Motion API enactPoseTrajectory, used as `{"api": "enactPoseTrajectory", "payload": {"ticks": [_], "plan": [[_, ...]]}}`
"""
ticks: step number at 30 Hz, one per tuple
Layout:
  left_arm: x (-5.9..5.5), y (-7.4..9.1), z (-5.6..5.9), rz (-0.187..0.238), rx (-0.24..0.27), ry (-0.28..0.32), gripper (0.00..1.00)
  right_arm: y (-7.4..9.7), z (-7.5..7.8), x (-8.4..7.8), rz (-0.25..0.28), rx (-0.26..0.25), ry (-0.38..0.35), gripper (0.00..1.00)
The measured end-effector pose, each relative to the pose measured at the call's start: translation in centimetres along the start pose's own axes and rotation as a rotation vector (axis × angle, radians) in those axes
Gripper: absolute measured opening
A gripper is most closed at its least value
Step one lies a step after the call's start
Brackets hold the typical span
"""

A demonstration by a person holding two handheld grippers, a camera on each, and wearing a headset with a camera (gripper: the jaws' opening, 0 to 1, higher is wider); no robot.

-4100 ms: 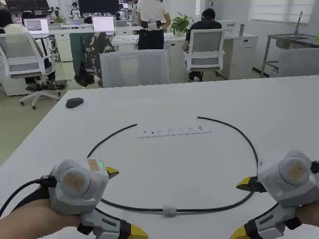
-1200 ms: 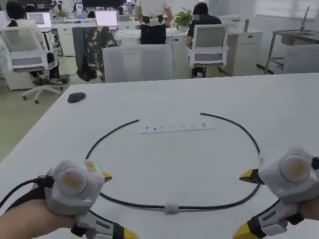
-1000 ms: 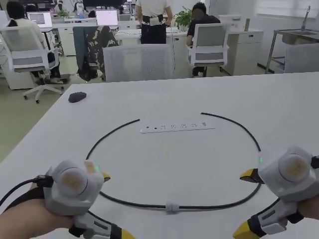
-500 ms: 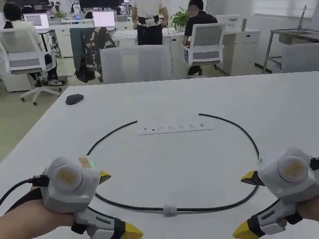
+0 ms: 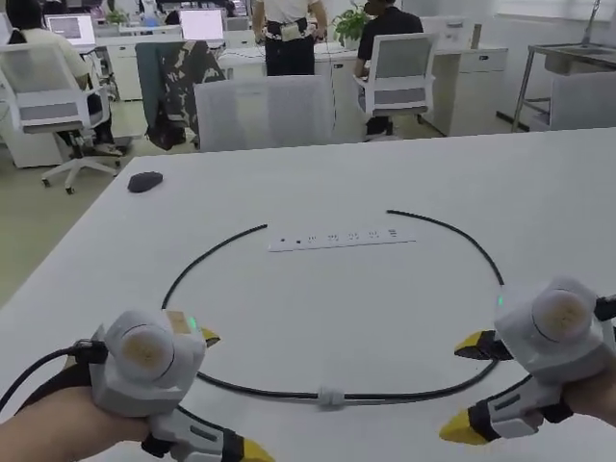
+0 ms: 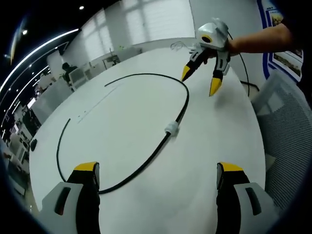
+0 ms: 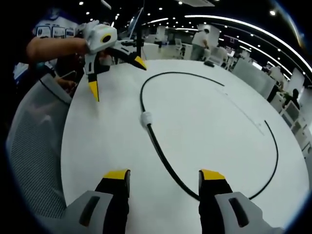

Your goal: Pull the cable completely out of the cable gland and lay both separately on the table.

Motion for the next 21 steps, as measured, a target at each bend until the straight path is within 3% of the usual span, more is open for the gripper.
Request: {"api": "enactPoseTrajectory", "payload": {"ticks": [3,9,14,21], "plan": [[0.0,0.0,-0.2,0.002,0.011,-0.016,1.00,-1.0,0.0,1.0,0.020,0.023,-0.003,0.51],[0.6,0.0,-0.3,0.023,-0.010,0.017,0.99,-2.8,-0.3,2.3,0.018,0.070,0.039,0.43],[0.7,-0.3,0.1,0.007,-0.015,-0.015,0.99,-5.0,-0.7,3.4,0.020,0.118,0.046,0.35],[0.1,-0.8,0.2,-0.016,-0.031,-0.027,0.99,-7.2,-1.8,5.0,0.030,0.167,0.083,0.35]]}}
Point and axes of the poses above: the centre of the closed fingertips' face, and the gripper's own axes: y roughly backward along the fingers, z roughly to its right, x roughly out of its top, the point moved 5 cm from there along y, roughly backward along the fingers, and after that the axes turned 7 degrees about -z, right-handed, at the moved point
